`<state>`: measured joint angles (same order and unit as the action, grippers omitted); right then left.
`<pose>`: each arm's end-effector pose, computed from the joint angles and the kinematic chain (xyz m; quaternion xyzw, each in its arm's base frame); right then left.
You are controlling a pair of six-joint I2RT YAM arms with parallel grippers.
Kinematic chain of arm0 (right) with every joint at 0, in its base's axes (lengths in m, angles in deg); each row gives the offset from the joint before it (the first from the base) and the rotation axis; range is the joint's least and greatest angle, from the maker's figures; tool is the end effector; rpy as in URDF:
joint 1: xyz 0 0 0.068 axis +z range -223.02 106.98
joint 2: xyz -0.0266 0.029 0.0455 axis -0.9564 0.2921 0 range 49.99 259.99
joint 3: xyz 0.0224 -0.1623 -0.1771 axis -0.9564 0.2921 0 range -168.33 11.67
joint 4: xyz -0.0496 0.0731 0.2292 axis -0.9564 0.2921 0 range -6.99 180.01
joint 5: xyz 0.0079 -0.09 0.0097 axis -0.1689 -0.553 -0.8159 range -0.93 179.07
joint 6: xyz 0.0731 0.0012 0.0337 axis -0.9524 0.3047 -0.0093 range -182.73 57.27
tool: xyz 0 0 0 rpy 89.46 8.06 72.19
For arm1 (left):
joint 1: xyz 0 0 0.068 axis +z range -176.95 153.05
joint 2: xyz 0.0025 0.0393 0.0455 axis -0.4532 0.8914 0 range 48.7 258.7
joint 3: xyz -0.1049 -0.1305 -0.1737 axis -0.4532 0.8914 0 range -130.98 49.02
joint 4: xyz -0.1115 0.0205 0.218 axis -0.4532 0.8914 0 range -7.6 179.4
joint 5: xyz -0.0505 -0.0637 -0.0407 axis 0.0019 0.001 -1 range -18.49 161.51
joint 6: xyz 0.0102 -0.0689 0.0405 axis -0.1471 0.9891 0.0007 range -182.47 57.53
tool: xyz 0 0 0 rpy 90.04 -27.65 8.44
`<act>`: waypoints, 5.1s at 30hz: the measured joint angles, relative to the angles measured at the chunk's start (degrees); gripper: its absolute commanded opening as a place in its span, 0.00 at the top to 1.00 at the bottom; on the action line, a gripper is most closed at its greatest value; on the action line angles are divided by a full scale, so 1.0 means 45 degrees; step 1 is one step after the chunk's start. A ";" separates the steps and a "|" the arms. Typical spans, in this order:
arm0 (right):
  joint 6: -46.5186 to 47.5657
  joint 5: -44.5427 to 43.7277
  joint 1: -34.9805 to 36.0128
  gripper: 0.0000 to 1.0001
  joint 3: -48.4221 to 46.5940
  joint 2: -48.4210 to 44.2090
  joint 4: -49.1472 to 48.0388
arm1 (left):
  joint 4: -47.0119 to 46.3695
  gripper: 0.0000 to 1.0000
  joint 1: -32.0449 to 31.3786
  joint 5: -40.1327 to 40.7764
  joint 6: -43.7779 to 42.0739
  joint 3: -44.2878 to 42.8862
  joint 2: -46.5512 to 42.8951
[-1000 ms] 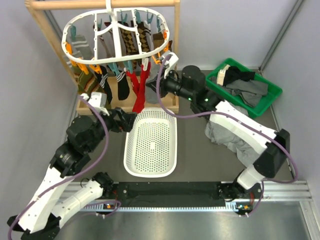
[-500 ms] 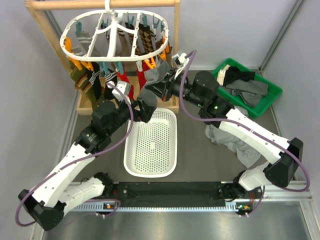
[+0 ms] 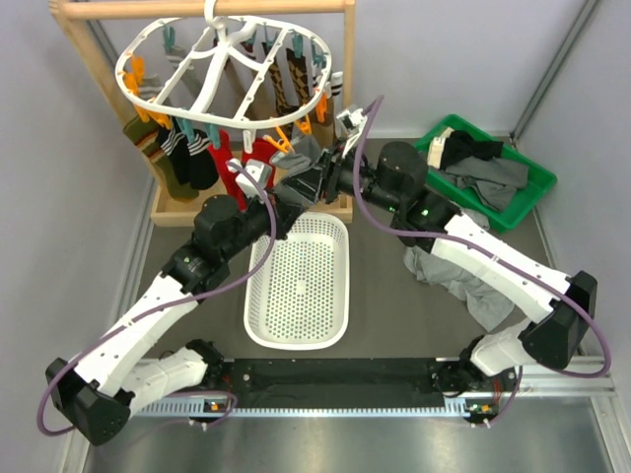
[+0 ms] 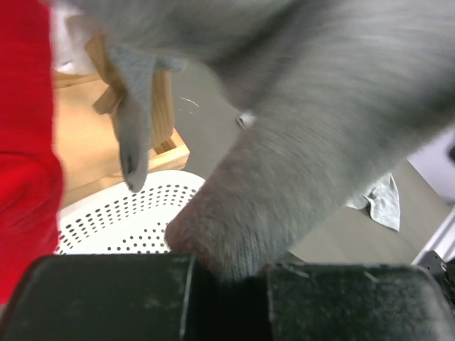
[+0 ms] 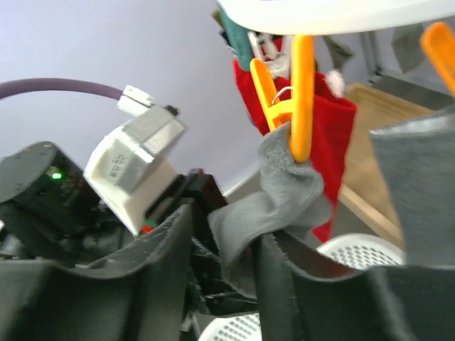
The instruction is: Remove the socks clipped to the hanger
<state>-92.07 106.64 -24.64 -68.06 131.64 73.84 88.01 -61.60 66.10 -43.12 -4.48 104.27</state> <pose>0.2204 0.2797 0.4124 -0.2211 0.6252 0.5439 0.5142 0.2114 -0.1541 0.3368 0.1309 0.7412 -0.3301 0.5697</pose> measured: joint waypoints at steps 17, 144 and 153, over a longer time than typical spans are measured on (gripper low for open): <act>0.3099 -0.3376 0.0126 0.29 -0.9865 0.2725 0.8024 | 0.0641 1.00 0.0000 -0.1695 -0.0058 0.0364 -0.1161; 0.1656 -0.4454 0.1297 0.36 -0.7995 0.3857 0.6494 | -0.4575 1.00 0.0549 -0.0019 0.0865 0.0777 0.4041; 0.2404 -0.3769 0.0855 0.26 -0.7961 0.2783 0.7587 | -0.3827 1.00 0.0855 -0.2152 0.1593 0.1073 0.2579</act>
<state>-81.25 89.68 -20.79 -103.88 144.16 107.98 70.78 -57.76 56.42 -35.95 0.35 115.88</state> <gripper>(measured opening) 0.744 0.021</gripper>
